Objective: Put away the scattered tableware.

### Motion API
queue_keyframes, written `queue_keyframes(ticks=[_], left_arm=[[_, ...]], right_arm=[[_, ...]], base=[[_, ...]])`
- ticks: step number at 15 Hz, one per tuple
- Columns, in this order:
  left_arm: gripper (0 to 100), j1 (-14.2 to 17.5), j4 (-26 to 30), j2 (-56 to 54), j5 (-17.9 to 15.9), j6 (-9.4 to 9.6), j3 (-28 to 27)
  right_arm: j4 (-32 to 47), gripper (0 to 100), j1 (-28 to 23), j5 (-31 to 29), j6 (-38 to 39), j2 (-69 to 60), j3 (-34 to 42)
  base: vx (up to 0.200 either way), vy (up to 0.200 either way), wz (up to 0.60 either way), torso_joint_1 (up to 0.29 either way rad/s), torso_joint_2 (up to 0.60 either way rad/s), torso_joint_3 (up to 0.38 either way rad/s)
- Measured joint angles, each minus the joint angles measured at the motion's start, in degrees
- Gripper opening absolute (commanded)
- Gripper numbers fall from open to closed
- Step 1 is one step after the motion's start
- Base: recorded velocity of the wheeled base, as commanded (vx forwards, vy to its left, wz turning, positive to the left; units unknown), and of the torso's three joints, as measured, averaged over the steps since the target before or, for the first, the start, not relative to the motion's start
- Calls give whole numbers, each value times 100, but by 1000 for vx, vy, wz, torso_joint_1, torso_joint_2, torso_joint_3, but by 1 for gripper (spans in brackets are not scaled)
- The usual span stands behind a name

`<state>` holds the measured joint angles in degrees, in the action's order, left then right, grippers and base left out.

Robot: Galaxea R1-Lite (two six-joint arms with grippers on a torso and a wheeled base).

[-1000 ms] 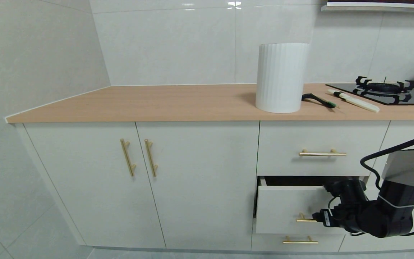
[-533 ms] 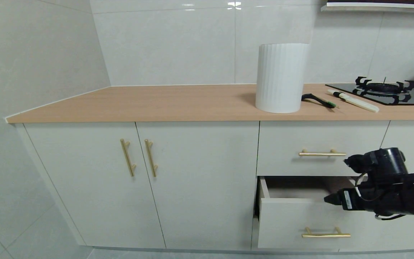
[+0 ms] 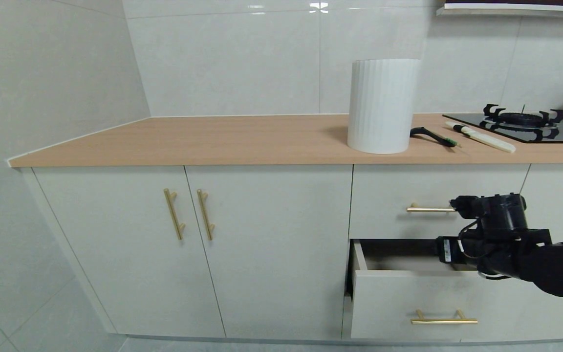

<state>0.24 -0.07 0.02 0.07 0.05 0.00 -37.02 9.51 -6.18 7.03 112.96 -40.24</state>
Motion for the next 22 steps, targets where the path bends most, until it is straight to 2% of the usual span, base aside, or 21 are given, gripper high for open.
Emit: queue_keyframes(ticks=[2,9,13,22], left_arm=[[100,-2,0,0,0,-2,0],[100,0,0,0,0,0,0],[100,0,0,0,0,0,-2],[100,0,0,0,0,0,0]], right_arm=[[-235,100,22,-63,22,405,0],[-77,100,40,-55,-46,724,135],[739,100,46,-6,-66,485,107],[2619,100,199,-2,-926,-306,118]], base=[[0,0,0,0,0,0],[0,0,0,0,0,0],[0,0,0,0,0,0],[0,0,0,0,0,0]])
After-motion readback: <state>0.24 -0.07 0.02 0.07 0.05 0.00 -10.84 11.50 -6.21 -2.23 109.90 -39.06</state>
